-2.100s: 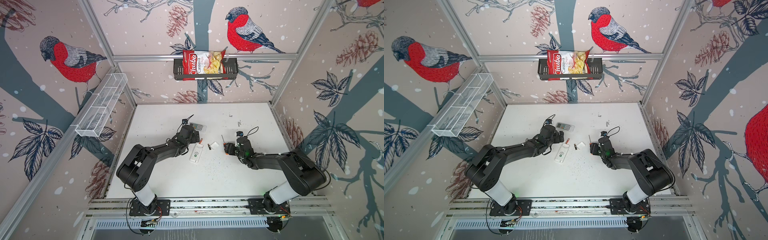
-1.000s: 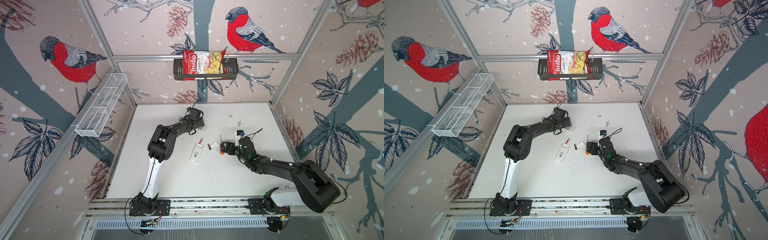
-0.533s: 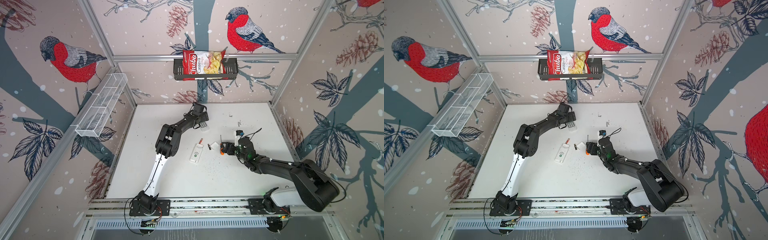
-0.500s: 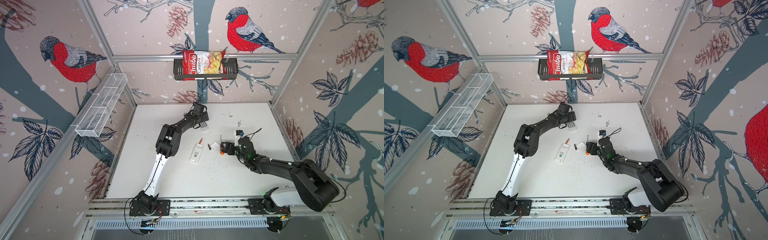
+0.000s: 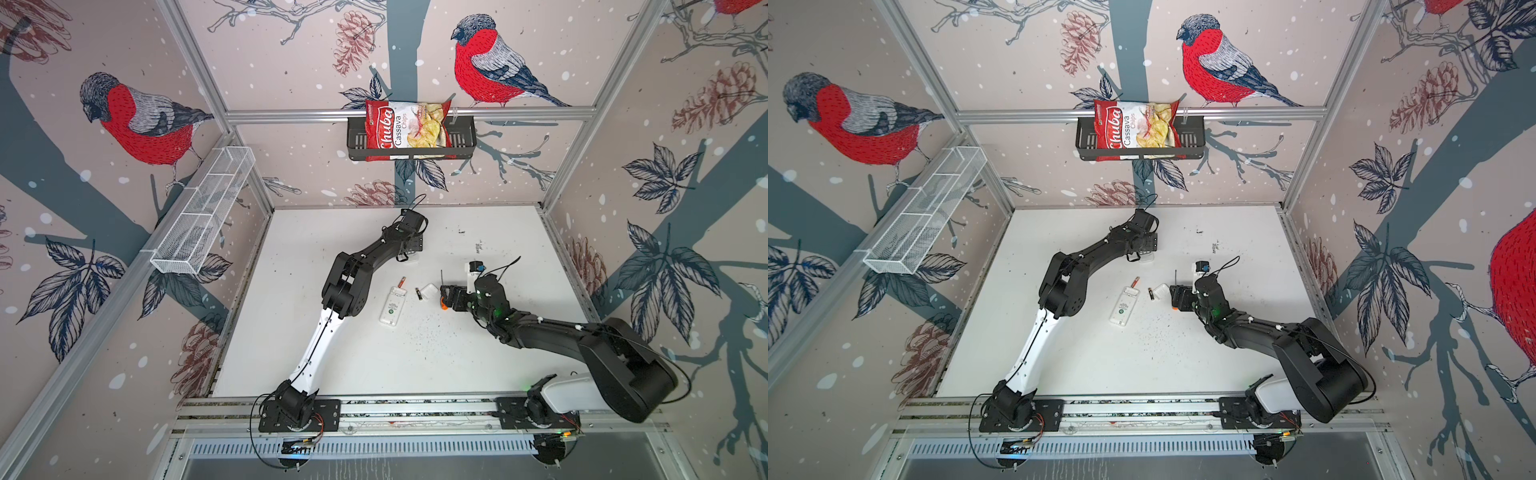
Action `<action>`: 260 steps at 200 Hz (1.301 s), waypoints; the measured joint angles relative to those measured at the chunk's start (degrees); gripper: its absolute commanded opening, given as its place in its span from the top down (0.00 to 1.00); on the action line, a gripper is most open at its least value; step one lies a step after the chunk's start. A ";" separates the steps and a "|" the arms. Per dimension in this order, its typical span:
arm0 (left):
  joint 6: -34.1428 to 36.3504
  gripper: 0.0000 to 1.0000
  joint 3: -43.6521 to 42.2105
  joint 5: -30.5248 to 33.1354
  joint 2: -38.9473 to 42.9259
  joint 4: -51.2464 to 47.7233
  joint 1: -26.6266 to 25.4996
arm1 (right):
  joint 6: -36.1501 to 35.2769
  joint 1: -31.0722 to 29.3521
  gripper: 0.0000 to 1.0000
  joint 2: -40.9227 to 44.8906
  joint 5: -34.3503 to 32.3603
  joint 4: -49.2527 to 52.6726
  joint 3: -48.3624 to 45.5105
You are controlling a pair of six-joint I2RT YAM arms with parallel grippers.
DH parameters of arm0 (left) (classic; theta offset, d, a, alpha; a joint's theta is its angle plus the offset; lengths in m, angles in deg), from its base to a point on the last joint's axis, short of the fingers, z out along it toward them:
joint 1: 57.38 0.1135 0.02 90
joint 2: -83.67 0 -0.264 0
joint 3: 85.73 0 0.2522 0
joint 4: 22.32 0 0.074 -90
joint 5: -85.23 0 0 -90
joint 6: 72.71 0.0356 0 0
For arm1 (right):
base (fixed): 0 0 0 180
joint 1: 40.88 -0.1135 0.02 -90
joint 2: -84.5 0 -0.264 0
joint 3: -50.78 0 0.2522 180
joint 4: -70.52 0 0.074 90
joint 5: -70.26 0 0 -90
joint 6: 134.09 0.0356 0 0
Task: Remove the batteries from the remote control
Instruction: 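Close the left gripper on the grey-display remote and lift it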
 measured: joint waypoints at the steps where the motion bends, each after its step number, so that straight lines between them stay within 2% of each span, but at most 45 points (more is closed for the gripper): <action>1: 0.02 0.17 0.02 0.02 -0.04 -0.04 0.02 | 0.00 -0.02 0.24 0.00 0.00 -0.02 0.00; 18: -0.11 0.19 0.20 1.05 -0.37 0.04 0.04 | 0.00 -0.55 0.24 0.00 0.02 -0.26 0.00; 49: -0.04 0.30 1.20 1.20 -1.33 0.92 0.48 | 0.00 -1.11 0.24 0.04 -0.02 -0.50 0.00; 111: -0.42 0.35 1.84 1.31 -1.73 1.36 0.72 | -0.02 -1.27 0.24 1.14 -0.09 -0.55 -0.11; 123: -0.35 0.33 1.84 1.38 -1.73 1.36 0.66 | -0.02 -1.33 0.24 1.16 -0.09 -0.57 -0.11; 140: 0.04 0.22 1.81 1.16 -1.62 1.18 0.44 | -0.02 -1.53 0.24 1.16 -0.09 -0.55 -0.15; 151: 0.13 0.19 1.68 1.01 -1.40 0.74 0.28 | 0.00 -1.62 0.24 1.16 -0.09 -0.61 -0.20; 175: 0.09 0.19 0.98 1.53 -0.76 -0.24 0.04 | 0.00 -1.75 0.23 1.16 -0.09 -0.92 -0.20; 200: 0.02 0.31 0.79 1.88 -0.66 -0.33 0.37 | 0.00 -1.88 0.23 1.16 -0.09 -0.92 -0.20; 260: 0.02 0.28 5.01 0.98 -2.78 -2.12 0.98 | -0.02 -1.90 0.23 0.83 -0.11 -0.90 -0.17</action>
